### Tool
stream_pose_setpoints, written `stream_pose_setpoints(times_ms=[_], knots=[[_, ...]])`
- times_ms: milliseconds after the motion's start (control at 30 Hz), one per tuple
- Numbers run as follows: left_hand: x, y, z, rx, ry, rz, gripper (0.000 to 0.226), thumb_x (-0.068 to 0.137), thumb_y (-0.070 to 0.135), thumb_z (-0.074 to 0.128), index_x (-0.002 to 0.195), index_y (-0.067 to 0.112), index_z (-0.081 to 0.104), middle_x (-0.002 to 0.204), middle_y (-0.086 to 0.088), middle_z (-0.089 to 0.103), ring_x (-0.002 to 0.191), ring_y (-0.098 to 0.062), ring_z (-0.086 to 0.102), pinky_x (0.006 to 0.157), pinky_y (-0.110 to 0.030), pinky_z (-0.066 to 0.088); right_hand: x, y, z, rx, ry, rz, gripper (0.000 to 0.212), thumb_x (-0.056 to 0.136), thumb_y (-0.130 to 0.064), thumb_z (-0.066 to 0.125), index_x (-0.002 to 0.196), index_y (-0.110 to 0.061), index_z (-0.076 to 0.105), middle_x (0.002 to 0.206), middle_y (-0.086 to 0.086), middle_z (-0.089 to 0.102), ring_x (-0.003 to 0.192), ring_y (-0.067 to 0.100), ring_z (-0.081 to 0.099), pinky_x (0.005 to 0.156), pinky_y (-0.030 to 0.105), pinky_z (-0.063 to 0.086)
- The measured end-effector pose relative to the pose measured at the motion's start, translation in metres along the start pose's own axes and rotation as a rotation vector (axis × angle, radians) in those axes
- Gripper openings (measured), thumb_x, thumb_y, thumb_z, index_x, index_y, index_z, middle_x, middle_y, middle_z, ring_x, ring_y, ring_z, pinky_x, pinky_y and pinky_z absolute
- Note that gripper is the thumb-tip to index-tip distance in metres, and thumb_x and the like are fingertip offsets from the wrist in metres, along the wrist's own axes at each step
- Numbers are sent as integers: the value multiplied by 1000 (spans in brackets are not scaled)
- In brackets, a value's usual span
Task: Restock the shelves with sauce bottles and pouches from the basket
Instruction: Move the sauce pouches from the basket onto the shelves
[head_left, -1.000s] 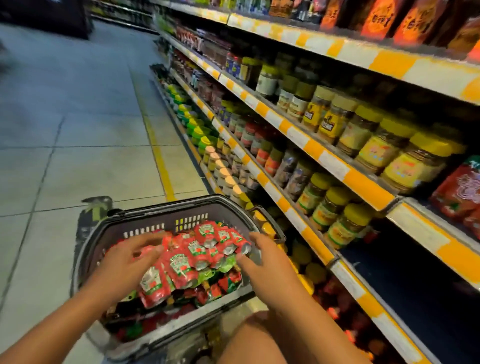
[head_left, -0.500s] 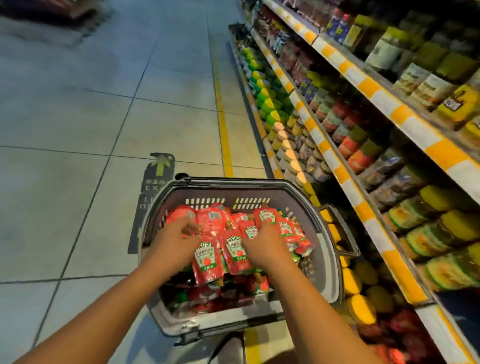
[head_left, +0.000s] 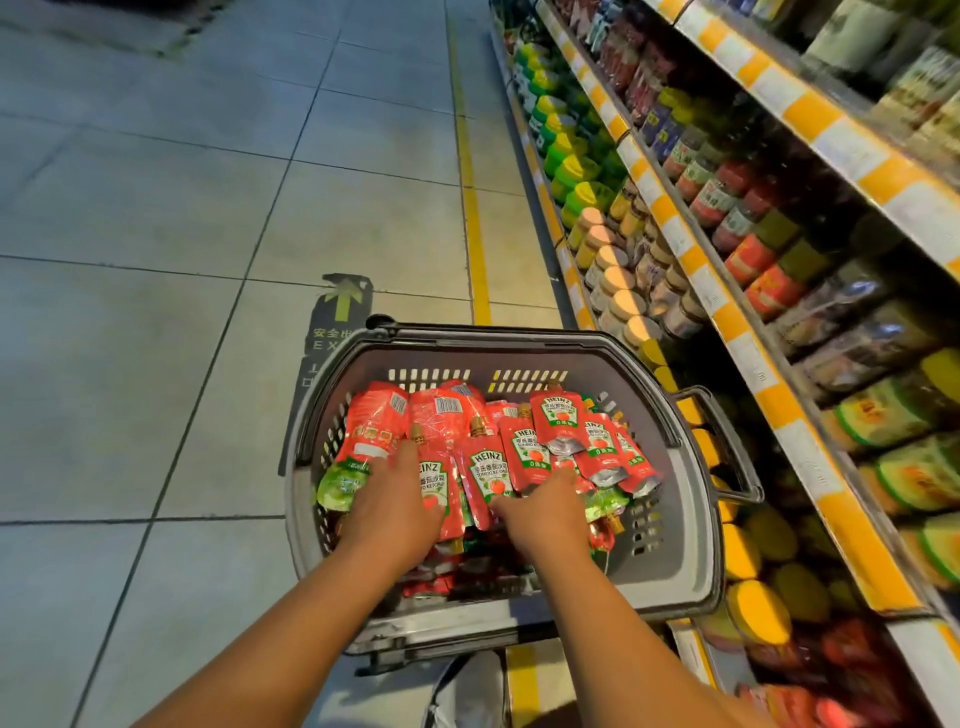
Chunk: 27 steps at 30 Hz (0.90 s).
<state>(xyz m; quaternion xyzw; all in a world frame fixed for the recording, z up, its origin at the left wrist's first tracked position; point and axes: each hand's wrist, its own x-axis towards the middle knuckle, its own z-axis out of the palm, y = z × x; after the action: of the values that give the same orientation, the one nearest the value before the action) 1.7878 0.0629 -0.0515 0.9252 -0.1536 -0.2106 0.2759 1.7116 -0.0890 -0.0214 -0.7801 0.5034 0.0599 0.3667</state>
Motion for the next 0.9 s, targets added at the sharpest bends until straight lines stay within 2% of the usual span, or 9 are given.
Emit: stream_pose_setpoints(times_ms=[133, 233, 333, 467, 567, 667, 733, 800, 900], knots=[[-3, -5, 0, -103, 35, -3, 78, 86, 34, 80, 148, 28, 32, 130, -5, 50, 108, -24, 62, 87, -38, 57, -1, 0, 6, 85, 28, 27, 77, 79, -28, 89, 132, -7, 37, 104, 5, 62, 87, 26, 62, 73, 39, 55], [-5, -12, -3, -207, 76, 4, 81, 82, 36, 85, 144, 33, 32, 134, -1, 53, 107, -17, 61, 85, -33, 56, -2, -3, 9, 245, -28, 111, 76, 73, -24, 91, 126, -3, 40, 108, 16, 68, 91, 36, 70, 79, 48, 62], [-6, -16, -5, -343, 92, -35, 88, 79, 35, 89, 144, 34, 29, 127, -1, 59, 107, -19, 65, 88, -45, 61, -6, -4, 9, 475, -124, 179, 71, 71, -16, 89, 126, 7, 52, 107, 29, 71, 74, 31, 66, 61, 43, 59], [-6, -16, -4, -411, 116, -71, 104, 75, 39, 91, 152, 38, 21, 126, -1, 64, 110, -21, 66, 86, -40, 58, -9, -2, 6, 664, -205, 236, 39, 76, -9, 88, 103, 0, 61, 88, 21, 70, 68, 28, 66, 64, 43, 62], [-5, -16, -7, -512, 57, -127, 109, 75, 38, 92, 156, 37, 20, 101, 2, 73, 88, -14, 72, 72, -32, 57, -13, -4, 4, 718, -288, 230, 31, 80, -13, 86, 102, 3, 71, 81, 17, 70, 70, 26, 66, 67, 37, 60], [-4, -16, -15, -647, 51, -184, 100, 74, 27, 93, 153, 33, 31, 113, 1, 71, 96, -18, 71, 89, -45, 60, -15, -3, -1, 738, -354, 206, 17, 81, -16, 85, 87, -6, 71, 73, 10, 70, 74, 26, 67, 74, 38, 60], [-6, -14, -23, -742, 64, -204, 91, 73, 21, 93, 147, 32, 41, 116, 5, 67, 98, -17, 70, 90, -47, 61, -17, -1, -7, 774, -391, 195, 19, 82, -14, 84, 91, -8, 69, 72, 7, 70, 79, 29, 68, 79, 41, 61], [-10, -12, -31, -847, 68, -208, 81, 73, 15, 93, 139, 31, 48, 108, 8, 67, 88, -13, 73, 75, -38, 64, -19, 0, -13, 811, -413, 177, 27, 83, -11, 83, 102, -9, 64, 77, 7, 71, 81, 29, 70, 84, 45, 62], [-16, -10, -42, -1006, 62, -186, 68, 75, 14, 92, 130, 30, 55, 102, 2, 75, 78, -12, 78, 69, -34, 63, -26, 0, -25, 912, -403, 135, 46, 82, -1, 81, 121, -12, 59, 99, 10, 77, 94, 30, 74, 89, 52, 61]])
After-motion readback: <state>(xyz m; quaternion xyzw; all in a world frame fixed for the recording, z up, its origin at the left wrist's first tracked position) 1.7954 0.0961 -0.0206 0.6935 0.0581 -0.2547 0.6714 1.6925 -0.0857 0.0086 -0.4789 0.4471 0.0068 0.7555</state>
